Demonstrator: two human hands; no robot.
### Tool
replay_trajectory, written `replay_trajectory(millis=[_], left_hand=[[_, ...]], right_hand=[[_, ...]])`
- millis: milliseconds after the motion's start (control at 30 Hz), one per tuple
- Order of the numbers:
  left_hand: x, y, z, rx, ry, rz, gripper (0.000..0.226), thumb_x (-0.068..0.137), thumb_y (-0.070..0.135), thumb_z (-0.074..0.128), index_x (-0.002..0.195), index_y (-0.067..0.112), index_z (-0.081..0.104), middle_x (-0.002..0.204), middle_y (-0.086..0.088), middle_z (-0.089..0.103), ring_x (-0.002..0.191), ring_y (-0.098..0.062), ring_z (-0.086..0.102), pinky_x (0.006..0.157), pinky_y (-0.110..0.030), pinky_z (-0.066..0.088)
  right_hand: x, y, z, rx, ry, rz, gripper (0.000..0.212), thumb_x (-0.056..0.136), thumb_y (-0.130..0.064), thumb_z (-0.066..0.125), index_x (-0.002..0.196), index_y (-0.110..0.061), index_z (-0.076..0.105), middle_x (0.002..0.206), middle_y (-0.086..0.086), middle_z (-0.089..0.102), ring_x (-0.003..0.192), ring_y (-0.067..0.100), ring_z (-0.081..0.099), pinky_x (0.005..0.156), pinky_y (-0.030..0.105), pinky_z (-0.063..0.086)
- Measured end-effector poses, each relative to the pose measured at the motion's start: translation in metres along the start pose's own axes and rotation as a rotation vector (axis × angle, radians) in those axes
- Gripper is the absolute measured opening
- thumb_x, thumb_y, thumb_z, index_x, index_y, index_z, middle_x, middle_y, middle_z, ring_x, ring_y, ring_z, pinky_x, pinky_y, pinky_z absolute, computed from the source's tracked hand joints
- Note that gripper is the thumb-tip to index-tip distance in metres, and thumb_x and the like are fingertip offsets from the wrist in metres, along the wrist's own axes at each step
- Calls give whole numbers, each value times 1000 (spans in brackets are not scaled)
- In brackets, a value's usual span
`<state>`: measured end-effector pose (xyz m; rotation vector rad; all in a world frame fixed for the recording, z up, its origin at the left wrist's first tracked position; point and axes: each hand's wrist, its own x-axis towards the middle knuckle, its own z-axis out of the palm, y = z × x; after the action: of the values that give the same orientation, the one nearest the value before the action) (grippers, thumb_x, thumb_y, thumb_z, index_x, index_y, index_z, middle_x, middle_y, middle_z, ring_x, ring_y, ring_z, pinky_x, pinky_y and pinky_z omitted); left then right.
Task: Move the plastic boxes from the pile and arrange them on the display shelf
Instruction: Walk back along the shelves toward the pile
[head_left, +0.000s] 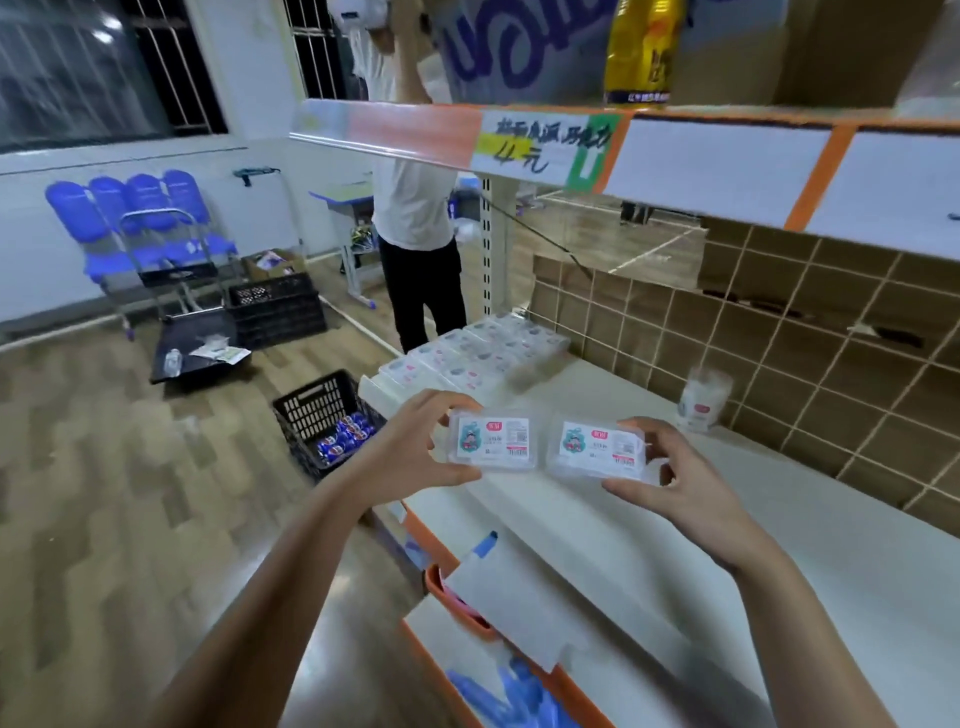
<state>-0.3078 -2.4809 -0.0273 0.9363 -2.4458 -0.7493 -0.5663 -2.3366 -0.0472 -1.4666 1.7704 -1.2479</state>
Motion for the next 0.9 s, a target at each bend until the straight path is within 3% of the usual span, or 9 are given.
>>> replay_trajectory(millis=[167, 333, 433, 567, 767, 900], left_hand=[[45, -50, -11, 24, -100, 4, 64, 78, 29, 76, 132, 29, 42, 125, 12, 40, 108, -2, 38, 84, -9, 34], [93, -94, -28, 62, -236, 90, 65, 80, 31, 75, 134, 26, 40, 129, 12, 39, 118, -4, 33, 90, -15, 27], [120, -124, -36, 154, -298, 165, 66, 76, 37, 76, 132, 28, 42, 132, 11, 42, 122, -7, 33, 91, -15, 24], [146, -152, -39, 241, -404, 262, 69, 76, 41, 75, 134, 27, 41, 134, 8, 40, 126, -11, 28, 104, -21, 24], [164, -175, -38, 299, -464, 353, 71, 76, 47, 73, 137, 34, 40, 132, 5, 33, 129, -13, 22, 107, -24, 19], [172, -187, -38, 375, -475, 382, 75, 79, 48, 70, 143, 34, 35, 133, 4, 34, 129, -16, 23, 107, -24, 18]], right_hand=[[46, 8, 28, -48, 30, 65, 48, 76, -18, 77, 110, -38, 50, 107, -13, 61, 92, -3, 50, 68, 5, 36], [85, 6, 61, -37, 140, 173, 60, 69, -31, 81, 119, -33, 49, 108, -15, 60, 96, -2, 52, 74, 13, 38], [106, 3, 84, -31, 214, 223, 55, 76, -19, 78, 119, -34, 47, 110, -15, 59, 96, -3, 51, 77, 17, 39], [123, 1, 109, -36, 282, 270, 55, 76, -18, 77, 119, -35, 46, 107, -19, 58, 92, -8, 51, 75, 18, 40], [126, 0, 132, -46, 369, 327, 53, 77, -18, 76, 118, -35, 47, 107, -21, 59, 89, -8, 51, 74, 21, 42], [125, 0, 139, -59, 391, 356, 53, 77, -18, 76, 119, -34, 47, 108, -21, 58, 90, -8, 51, 71, 15, 40]])
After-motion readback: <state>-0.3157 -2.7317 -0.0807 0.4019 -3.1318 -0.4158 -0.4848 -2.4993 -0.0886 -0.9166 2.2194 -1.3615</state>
